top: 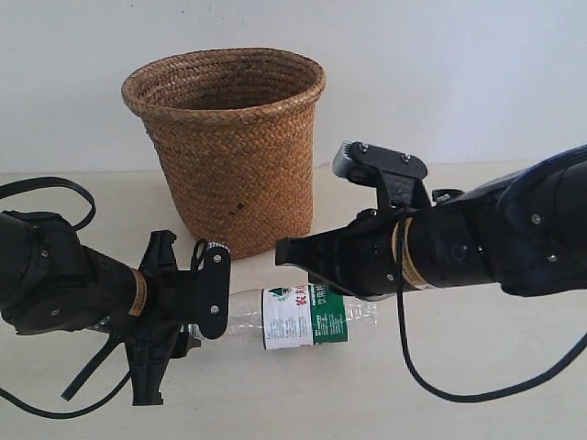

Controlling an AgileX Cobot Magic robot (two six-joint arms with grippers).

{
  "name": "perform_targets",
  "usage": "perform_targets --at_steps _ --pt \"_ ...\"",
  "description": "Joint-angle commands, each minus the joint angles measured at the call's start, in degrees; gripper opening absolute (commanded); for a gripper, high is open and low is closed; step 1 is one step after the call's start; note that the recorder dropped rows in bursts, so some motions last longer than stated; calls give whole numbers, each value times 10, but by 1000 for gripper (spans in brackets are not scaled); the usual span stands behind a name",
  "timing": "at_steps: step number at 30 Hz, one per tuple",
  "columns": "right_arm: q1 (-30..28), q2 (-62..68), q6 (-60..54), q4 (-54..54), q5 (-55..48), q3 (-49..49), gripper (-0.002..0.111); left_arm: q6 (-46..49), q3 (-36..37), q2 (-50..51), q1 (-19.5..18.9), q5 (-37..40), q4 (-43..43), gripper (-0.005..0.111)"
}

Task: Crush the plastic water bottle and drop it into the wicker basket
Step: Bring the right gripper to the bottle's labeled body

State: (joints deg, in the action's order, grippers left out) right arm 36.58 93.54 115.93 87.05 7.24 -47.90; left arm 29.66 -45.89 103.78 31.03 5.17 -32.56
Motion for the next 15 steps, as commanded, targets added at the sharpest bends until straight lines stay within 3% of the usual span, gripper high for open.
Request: perform_targets --at_steps 1,15 --pt "0 16 0 4 -21 -6 0 -1 -1 0 1 -8 2 4" --pt "0 67 1 15 -41 -6 0 -1 -1 0 1 -10 2 4"
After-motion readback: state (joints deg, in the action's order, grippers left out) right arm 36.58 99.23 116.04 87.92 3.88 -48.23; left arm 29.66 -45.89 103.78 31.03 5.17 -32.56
